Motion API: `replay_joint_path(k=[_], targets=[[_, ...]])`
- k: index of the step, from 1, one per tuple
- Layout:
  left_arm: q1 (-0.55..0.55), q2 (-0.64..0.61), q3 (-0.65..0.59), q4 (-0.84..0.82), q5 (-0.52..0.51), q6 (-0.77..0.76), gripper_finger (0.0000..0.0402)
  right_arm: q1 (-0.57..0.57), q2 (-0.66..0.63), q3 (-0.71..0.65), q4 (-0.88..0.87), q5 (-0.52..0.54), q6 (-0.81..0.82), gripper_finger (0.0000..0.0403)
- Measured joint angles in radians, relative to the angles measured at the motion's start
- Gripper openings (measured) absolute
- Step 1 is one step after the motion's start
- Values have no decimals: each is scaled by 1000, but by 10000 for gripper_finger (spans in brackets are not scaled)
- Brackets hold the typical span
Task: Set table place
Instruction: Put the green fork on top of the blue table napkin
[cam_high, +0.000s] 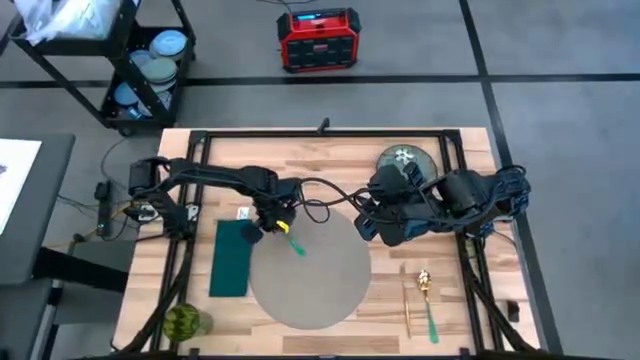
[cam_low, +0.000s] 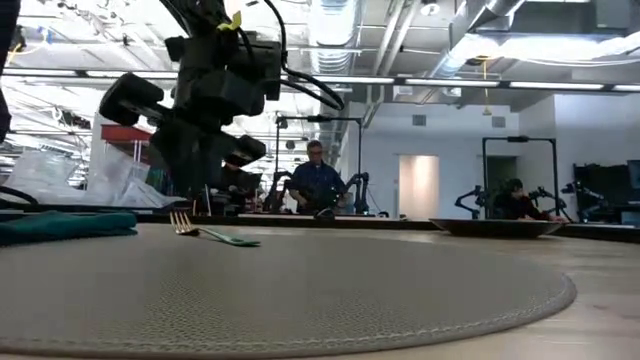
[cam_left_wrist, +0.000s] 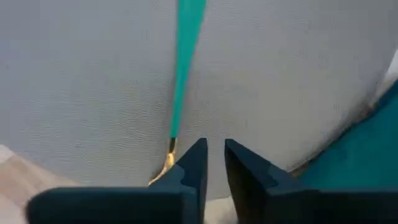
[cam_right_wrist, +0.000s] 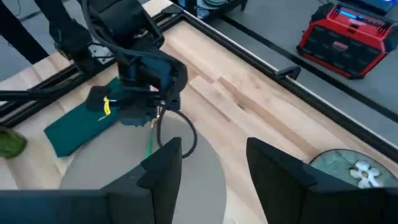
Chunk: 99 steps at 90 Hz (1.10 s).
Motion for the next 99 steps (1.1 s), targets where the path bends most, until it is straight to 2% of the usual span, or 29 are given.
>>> replay_joint_path(k=[16,28,38,50,72,99], targets=[[4,-1,7,28,0,43,123,0,0,0,0,0,10,169],[4,-1,7,67,-12,43,143,2,0,0,0,0,20,169],[5,-1,7,103,-59,43,145,6,0,0,0,-1,21,169],[8,-1,-12,122,-61,36,146,11,0,0,0,-1,45,169],[8,0,-127,179,-69,2,146,29,0,0,0,-1,55,169],[8,0,-165,277,-85,-3,146,34,0,0,0,-1,74,169]])
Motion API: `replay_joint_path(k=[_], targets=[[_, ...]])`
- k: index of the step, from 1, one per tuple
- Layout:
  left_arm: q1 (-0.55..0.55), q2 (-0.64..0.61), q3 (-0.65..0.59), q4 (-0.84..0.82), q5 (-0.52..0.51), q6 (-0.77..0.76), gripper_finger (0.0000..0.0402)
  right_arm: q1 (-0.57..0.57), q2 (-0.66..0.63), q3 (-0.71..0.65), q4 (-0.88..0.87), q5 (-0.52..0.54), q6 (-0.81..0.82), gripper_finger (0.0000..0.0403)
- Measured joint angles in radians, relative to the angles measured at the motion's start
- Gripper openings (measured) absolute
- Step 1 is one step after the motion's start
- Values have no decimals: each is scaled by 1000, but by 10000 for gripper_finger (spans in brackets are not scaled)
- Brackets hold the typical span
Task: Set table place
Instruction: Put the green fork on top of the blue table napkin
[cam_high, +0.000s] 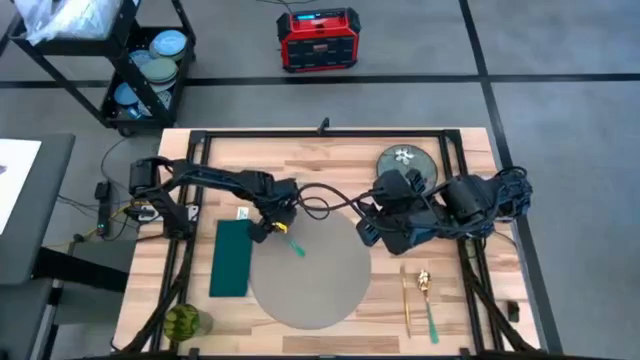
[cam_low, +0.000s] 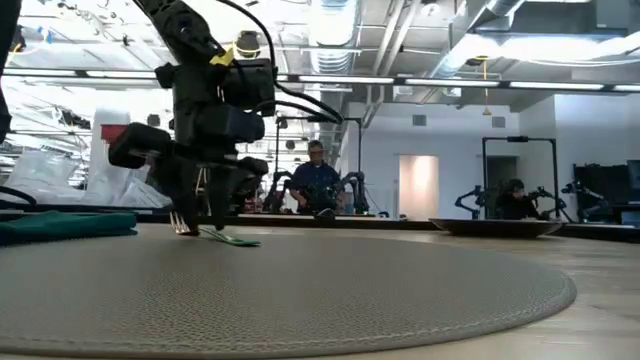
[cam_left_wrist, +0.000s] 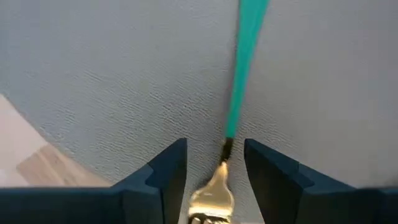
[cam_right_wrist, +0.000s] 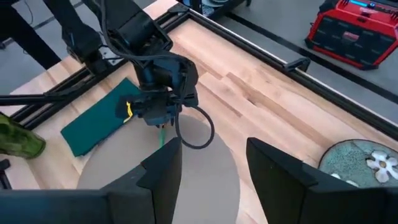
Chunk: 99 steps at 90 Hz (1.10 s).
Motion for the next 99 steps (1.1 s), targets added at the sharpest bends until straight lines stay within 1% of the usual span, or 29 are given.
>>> replay_joint_path(k=[11,21,34,50,60,71,86,94,99], targets=[[-6,0,-21,14,-3,33,144,5,0,0,0,0,0,169],[-9,-2,-30,15,-2,49,127,13,0,0,0,-2,0,169],[-10,-2,-32,37,-2,28,86,12,0,0,0,-2,21,168],[-10,-2,-32,42,-22,15,15,12,0,0,0,-2,28,158],[-10,-2,-20,27,-62,-7,8,12,0,0,0,-2,42,150],[-16,0,39,-81,-92,-10,4,12,0,0,0,-1,42,143],[-45,-10,183,-350,-88,18,2,13,0,0,0,-1,42,137],[-74,-52,239,-450,-69,50,2,17,0,0,0,-1,42,137],[-100,-93,253,-527,-54,111,1,20,0,0,0,-1,42,137]])
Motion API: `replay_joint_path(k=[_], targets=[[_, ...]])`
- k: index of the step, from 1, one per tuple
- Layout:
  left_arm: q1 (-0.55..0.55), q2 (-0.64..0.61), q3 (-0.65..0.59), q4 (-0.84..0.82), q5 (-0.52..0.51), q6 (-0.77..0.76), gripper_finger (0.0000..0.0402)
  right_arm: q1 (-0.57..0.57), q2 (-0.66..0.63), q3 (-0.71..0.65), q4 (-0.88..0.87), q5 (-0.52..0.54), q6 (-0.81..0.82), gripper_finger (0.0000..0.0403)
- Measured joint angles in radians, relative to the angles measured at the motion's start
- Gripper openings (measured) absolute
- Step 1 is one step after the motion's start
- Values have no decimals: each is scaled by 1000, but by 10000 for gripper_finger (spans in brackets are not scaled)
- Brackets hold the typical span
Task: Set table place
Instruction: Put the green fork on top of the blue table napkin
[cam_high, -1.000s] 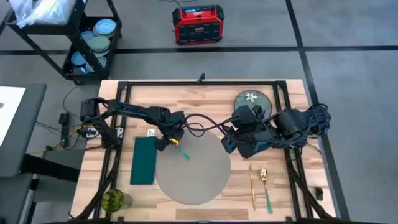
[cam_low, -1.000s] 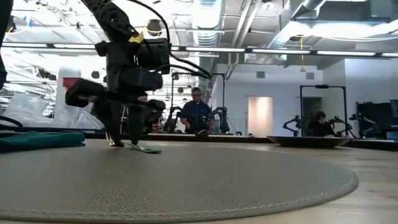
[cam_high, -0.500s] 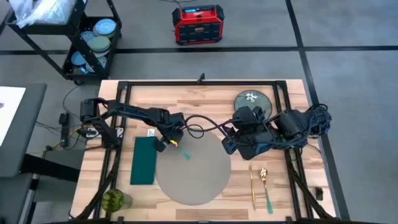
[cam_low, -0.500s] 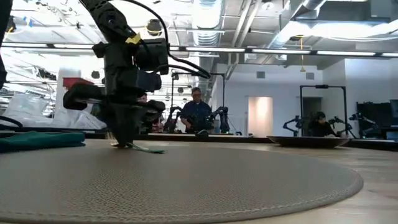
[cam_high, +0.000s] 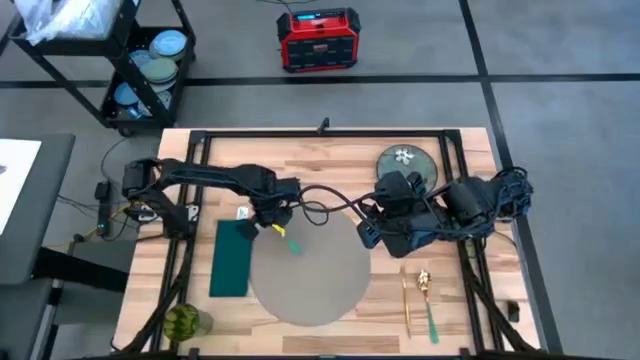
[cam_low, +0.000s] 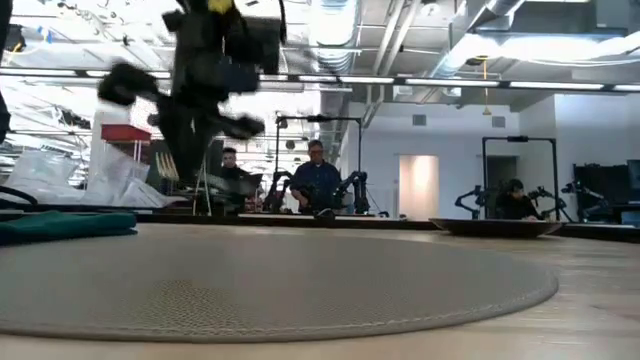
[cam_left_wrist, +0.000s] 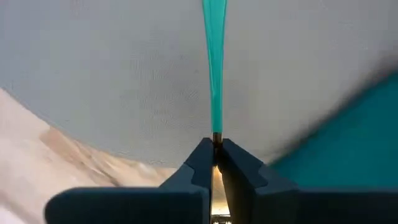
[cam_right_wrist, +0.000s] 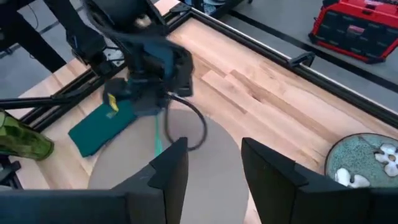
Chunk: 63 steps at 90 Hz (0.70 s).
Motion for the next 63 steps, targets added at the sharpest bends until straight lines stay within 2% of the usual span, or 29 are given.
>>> replay_joint_path(k=[8,38,50,63], targets=[[-36,-94,-23,-66,16,99,1,10,0,0,0,0,0,137],[-178,-453,-169,-259,14,204,0,30,1,0,0,2,19,137],[-218,-511,-249,-256,57,193,0,22,1,0,0,5,71,137],[-292,-534,-366,-255,42,309,0,24,0,0,0,5,118,137]])
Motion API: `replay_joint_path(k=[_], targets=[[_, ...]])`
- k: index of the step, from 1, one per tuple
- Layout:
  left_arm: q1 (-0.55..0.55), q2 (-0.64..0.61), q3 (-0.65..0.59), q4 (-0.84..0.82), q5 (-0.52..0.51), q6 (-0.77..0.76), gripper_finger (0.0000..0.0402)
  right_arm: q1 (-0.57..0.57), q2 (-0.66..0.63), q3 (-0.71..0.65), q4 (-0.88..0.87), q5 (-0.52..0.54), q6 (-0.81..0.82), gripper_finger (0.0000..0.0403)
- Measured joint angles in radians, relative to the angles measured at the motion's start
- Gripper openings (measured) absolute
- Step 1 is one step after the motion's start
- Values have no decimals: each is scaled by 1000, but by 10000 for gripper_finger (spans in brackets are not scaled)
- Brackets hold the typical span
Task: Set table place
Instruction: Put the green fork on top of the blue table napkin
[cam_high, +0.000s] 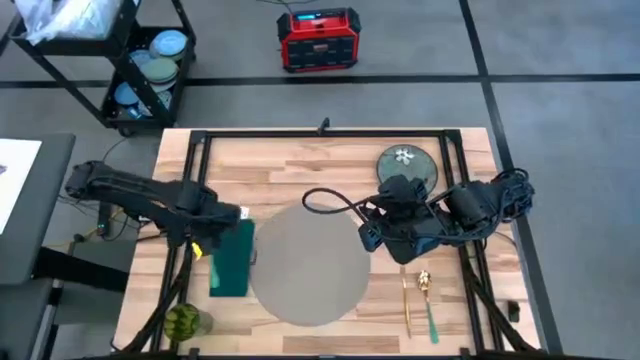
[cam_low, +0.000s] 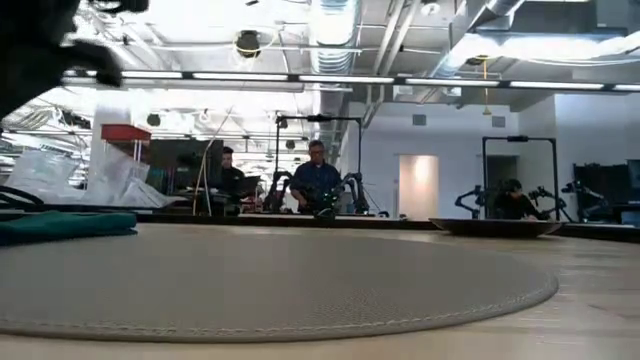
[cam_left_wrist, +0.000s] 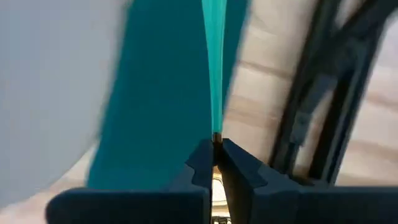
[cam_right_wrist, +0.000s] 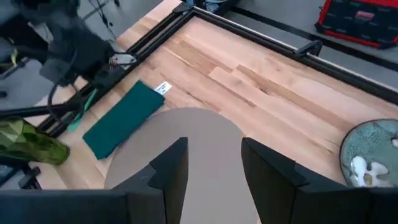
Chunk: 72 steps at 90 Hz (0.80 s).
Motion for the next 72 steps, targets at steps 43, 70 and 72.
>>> replay_joint_path(k=[43,70,72], targets=[[-60,1,-87,339,-74,86,0,-1,15,0,12,0,35,137],[-16,4,-219,423,-79,162,0,0,14,0,13,0,57,137],[-14,4,-223,431,-80,162,0,0,14,0,13,0,57,137]])
